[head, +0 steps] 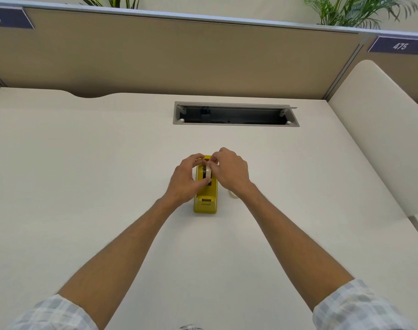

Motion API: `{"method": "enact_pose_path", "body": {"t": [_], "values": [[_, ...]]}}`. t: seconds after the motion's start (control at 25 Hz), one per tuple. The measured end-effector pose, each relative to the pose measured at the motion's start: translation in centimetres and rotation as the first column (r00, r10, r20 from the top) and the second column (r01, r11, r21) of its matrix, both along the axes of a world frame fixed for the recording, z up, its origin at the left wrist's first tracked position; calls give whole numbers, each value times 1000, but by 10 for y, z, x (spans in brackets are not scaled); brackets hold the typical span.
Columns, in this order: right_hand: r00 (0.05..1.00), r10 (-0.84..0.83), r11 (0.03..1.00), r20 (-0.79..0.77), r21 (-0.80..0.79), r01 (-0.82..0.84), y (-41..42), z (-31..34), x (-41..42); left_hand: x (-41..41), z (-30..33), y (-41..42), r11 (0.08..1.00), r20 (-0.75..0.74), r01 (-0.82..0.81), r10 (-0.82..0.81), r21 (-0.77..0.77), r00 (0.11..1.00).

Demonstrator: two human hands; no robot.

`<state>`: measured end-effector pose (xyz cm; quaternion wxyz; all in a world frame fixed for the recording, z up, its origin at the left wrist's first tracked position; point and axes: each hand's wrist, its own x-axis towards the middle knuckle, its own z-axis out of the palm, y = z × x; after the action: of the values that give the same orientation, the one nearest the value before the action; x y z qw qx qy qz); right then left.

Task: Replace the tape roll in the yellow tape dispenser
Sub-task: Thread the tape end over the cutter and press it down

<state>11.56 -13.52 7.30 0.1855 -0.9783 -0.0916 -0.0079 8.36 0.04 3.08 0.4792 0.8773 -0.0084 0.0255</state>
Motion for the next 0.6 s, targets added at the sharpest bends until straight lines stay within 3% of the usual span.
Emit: {"method": "enact_pose_path", "body": {"t": [0.28,0.6], "values": [[994,50,991,95,117,-61,2,1,-10,-1,-1,0,1000,22,12,-12,4,1000],[987,109,993,118,34,-114,-5,-1,-15,-1,-5,1,1000,37,6,-6,-6,999]]}}
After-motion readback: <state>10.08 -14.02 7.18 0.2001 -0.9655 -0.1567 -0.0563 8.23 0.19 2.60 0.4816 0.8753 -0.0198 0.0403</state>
